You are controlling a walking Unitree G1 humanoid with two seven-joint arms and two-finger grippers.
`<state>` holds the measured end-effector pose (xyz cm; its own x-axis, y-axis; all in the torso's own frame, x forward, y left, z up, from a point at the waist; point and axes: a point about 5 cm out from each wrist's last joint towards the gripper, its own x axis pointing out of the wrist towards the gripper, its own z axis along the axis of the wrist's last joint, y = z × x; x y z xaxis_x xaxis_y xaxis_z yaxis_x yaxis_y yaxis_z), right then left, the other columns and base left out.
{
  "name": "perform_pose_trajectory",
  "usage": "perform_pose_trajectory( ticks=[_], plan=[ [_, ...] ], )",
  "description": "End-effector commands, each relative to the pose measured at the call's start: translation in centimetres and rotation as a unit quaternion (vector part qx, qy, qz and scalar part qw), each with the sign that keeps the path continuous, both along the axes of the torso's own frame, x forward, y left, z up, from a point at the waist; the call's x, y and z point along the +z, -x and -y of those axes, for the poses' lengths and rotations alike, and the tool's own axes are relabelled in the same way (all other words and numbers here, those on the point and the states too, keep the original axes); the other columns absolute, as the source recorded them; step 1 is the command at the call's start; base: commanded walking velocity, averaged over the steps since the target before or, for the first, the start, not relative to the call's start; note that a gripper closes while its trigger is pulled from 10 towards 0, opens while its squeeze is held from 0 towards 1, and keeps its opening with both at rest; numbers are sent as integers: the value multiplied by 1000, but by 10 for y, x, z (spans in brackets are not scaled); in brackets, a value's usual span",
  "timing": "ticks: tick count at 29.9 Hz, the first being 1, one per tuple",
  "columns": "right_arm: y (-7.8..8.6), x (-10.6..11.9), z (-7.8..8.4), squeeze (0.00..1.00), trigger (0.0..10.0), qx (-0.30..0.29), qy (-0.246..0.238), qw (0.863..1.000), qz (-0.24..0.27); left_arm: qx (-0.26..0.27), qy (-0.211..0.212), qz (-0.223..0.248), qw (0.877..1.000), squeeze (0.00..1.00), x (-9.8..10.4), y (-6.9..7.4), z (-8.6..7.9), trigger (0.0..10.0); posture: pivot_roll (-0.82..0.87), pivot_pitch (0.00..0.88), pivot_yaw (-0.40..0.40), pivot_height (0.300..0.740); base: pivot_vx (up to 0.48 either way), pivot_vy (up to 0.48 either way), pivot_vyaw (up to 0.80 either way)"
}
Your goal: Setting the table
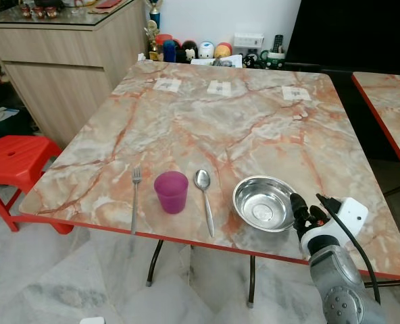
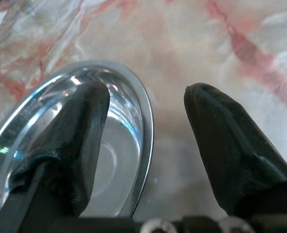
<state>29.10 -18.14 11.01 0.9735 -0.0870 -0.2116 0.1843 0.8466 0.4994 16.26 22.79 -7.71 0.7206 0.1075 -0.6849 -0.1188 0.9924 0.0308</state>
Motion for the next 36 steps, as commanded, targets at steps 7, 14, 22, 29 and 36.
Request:
perform_pose_trajectory(
  ticks=[7,14,22,29,36],
  plan=[
    [-6,-9,-7,0,10000,39,-25,999,-24,7,-1,-20,1000,0,-4,9,-4,10000,8,131,-6,740,0,0,0],
    [-9,-13,-6,0,2471,44,-20,998,-37,14,0,-40,999,0,-8,21,-8,10000,6,137,-6,740,0,0,0],
    [-9,-18,-11,0,10000,57,-23,997,-48,17,1,-52,998,0,-10,25,-9,10000,10,140,-5,740,0,0,0],
    [-10,-18,-10,0,0,51,-23,997,-46,19,-1,-61,998,0,-10,22,-9,10000,13,140,-6,740,0,0,0],
    [-12,-15,-12,0,0,52,-26,998,-37,20,-2,-68,997,0,-11,24,-10,10000,13,138,-7,740,0,0,0]
  ],
)
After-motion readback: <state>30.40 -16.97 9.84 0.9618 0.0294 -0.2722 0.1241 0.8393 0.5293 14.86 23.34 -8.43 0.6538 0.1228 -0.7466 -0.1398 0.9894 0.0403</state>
